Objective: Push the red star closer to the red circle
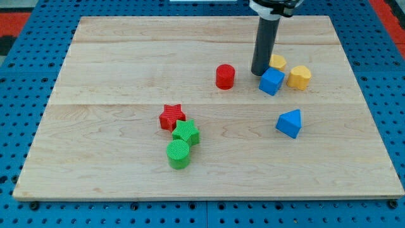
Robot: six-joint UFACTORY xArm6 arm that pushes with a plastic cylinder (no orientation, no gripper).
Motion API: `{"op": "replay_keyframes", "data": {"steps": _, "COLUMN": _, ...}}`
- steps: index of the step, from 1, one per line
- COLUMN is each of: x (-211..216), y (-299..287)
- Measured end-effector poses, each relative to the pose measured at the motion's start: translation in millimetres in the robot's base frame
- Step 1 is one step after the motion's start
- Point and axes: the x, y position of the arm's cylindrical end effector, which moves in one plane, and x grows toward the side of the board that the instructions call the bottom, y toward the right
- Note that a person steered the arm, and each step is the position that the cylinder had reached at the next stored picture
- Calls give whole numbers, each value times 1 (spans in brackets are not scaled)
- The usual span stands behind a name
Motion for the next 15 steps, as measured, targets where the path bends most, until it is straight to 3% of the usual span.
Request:
{"op": "replay_keyframes", "data": {"steps": 2, "x": 62, "y": 29}}
{"op": "replay_keyframes", "data": {"steps": 3, "x": 65, "y": 10}}
{"op": "replay_keyframes", "data": {"steps": 6, "x": 83, "y": -234}}
{"op": "replay_keyframes", "data": {"steps": 7, "x": 113, "y": -262}}
{"op": "replay_keyframes", "data": {"steps": 8, "x": 145, "y": -234}}
{"op": "replay_keyframes", "data": {"steps": 9, "x": 143, "y": -201}}
{"op": "replay_keyframes", "data": {"steps": 15, "x": 68, "y": -76}}
